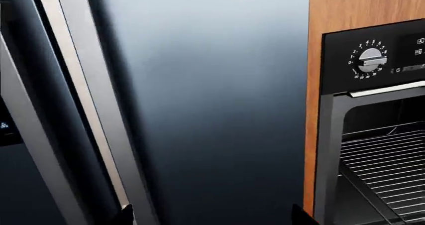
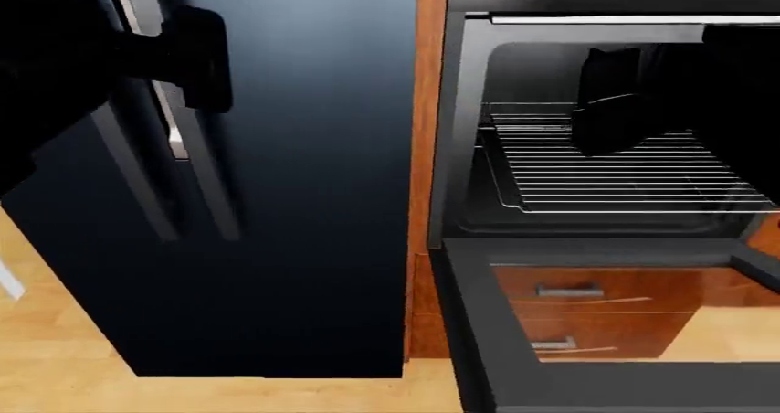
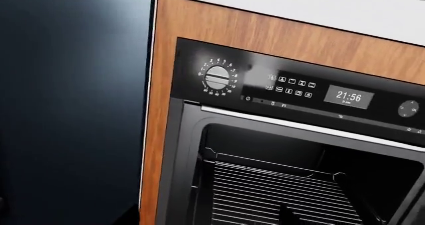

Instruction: Fully slide the oven rack out.

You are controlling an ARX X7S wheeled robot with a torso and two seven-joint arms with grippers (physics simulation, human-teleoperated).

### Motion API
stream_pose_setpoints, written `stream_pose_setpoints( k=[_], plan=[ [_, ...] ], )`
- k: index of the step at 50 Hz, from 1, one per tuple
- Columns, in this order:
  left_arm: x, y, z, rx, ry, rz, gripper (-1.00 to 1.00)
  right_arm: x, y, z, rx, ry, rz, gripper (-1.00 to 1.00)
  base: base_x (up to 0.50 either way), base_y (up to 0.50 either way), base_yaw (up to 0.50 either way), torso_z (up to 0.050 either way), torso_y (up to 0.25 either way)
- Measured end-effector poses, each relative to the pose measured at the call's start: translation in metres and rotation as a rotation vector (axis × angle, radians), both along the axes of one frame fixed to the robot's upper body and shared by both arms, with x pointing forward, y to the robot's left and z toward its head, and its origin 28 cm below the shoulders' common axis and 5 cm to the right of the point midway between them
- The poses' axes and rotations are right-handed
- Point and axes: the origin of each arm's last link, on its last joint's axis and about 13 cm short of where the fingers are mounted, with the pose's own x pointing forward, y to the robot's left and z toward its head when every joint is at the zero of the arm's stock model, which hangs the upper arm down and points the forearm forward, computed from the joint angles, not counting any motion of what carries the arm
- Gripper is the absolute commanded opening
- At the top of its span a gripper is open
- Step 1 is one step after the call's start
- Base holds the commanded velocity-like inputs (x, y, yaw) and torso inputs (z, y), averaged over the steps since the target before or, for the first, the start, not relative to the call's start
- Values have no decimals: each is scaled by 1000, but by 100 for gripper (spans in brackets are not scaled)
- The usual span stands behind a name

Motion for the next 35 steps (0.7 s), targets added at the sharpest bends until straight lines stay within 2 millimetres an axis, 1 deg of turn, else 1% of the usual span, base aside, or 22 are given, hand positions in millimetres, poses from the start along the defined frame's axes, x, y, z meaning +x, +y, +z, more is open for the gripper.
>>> stream_pose_setpoints(
  k=[14, 35],
  plan=[
    [-1, -2, 0, 2, 3, -1, 100, 0, -2, -9, -3, 20, 2, 100, -6, -500, 0, 0, 0],
    [0, -4, -7, -12, 19, 1, 100, 1, -3, -14, -4, 29, 4, 100, -4, -500, 0, 0, 0]
  ],
)
